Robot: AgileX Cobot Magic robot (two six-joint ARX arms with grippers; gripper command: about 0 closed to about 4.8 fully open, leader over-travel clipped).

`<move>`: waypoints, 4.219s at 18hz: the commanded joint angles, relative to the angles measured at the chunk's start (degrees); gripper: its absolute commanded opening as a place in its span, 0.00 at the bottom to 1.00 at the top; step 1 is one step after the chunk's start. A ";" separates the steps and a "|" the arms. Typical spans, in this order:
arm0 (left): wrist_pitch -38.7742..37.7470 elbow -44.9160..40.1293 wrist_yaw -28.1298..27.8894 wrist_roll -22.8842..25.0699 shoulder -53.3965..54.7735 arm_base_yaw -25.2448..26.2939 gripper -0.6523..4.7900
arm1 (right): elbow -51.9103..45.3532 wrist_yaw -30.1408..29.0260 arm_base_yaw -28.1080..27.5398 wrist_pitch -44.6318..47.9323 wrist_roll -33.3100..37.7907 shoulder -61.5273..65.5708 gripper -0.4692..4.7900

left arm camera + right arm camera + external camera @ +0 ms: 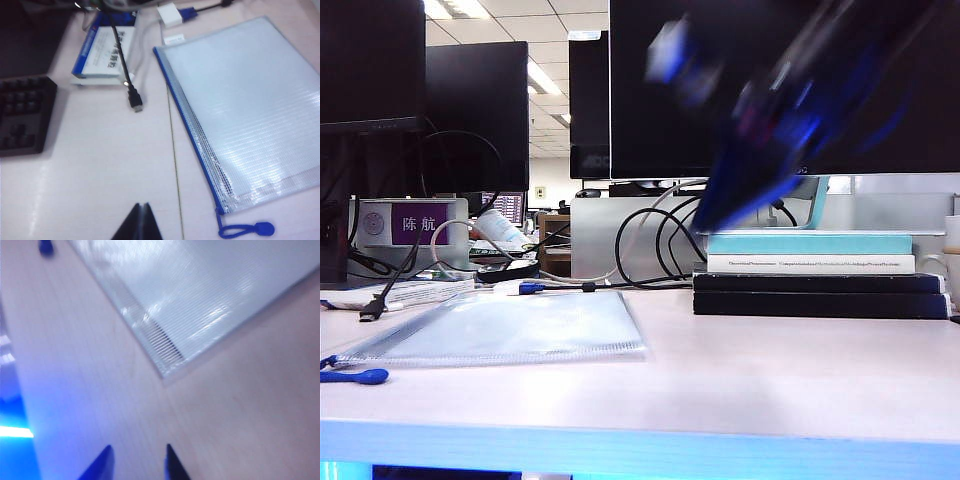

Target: Pick up the transparent plastic file bag with a blue zipper and open its zipper.

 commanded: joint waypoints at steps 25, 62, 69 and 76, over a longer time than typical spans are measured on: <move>2.80 0.26 3.58 -2.27 2.32 -3.69 0.11 | 7.91 28.02 7.45 17.55 -15.39 27.06 0.08; 3.85 -0.09 10.25 0.17 3.65 -7.91 0.82 | 22.01 26.43 1.07 -2.78 -17.66 13.60 0.08; 4.22 -0.09 -9.62 -2.58 5.90 -18.36 0.82 | 21.99 4.39 3.28 -8.02 -13.40 11.13 0.44; 6.08 -0.09 -11.45 -3.78 5.92 -18.67 0.80 | 22.01 9.55 14.27 4.72 -15.56 27.98 0.59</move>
